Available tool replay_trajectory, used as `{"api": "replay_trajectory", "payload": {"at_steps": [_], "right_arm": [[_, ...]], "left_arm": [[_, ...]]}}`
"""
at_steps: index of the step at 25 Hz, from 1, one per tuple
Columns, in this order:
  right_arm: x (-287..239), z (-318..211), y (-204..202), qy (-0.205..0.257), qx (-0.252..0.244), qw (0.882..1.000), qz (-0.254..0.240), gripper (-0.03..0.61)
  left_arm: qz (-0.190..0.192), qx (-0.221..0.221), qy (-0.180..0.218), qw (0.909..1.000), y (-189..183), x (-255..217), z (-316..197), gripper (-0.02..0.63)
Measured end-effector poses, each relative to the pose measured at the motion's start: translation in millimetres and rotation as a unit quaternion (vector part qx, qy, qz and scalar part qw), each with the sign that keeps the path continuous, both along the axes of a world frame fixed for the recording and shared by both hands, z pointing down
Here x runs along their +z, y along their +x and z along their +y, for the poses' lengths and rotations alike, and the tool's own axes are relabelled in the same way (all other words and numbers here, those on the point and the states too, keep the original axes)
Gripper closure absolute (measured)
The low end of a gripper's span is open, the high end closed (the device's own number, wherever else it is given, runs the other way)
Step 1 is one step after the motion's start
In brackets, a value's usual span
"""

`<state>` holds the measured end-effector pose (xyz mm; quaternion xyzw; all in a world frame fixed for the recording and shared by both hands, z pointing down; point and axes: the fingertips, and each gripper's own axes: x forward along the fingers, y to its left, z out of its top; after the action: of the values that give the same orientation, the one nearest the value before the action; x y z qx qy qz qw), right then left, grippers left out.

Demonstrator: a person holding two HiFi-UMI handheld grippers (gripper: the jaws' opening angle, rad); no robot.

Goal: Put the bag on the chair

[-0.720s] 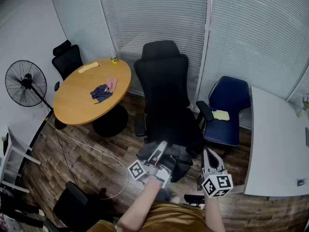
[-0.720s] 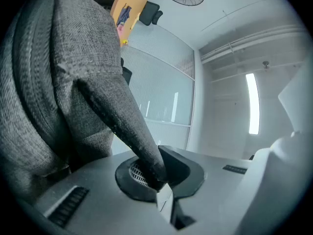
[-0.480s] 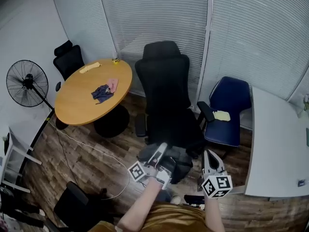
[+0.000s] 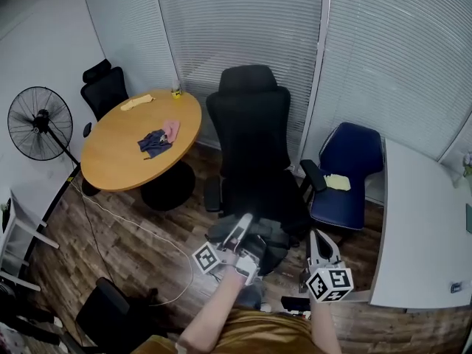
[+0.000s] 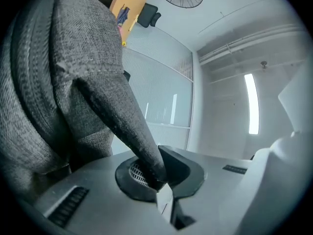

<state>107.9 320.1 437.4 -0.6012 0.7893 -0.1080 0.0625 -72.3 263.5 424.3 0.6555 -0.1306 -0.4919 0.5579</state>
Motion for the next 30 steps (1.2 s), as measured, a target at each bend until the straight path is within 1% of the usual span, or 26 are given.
{"api": "replay_trajectory", "payload": {"at_steps": [5,13,18,21,23,27,30], "right_arm": [[11,-36,12,-0.012,-0.006,1.000,0.009,0.568],[20,-140,15,-0.028,-0.020,0.999,0.005,0.568],[29,-209,28,-0.048,-0.010,0.999,-0.005,0.568],[34,-245,33,-0.056,-0.004,0.998,-0.001,0.568],[37,-270,34,-0.053,-0.002,0.998,0.013,0.568],[39,-319,37,-0.054,0.001,0.998,0.019,0.568],[40,-347,42,-0.057,0.012,0.998,0.022,0.568]], "left_arm": [[0.001,-0.006,-0.006,1.0000,9,7,-35,0.589],[0.012,-0.016,-0.026,0.9995,13,19,-138,0.589],[0.019,-0.007,-0.033,0.9992,22,21,-209,0.589],[-0.001,0.003,-0.039,0.9992,30,30,-247,0.589],[-0.006,0.009,-0.045,0.9989,32,36,-274,0.589],[0.004,0.014,-0.044,0.9989,31,43,-325,0.589],[0.008,0.019,-0.044,0.9988,34,46,-359,0.589]]}}
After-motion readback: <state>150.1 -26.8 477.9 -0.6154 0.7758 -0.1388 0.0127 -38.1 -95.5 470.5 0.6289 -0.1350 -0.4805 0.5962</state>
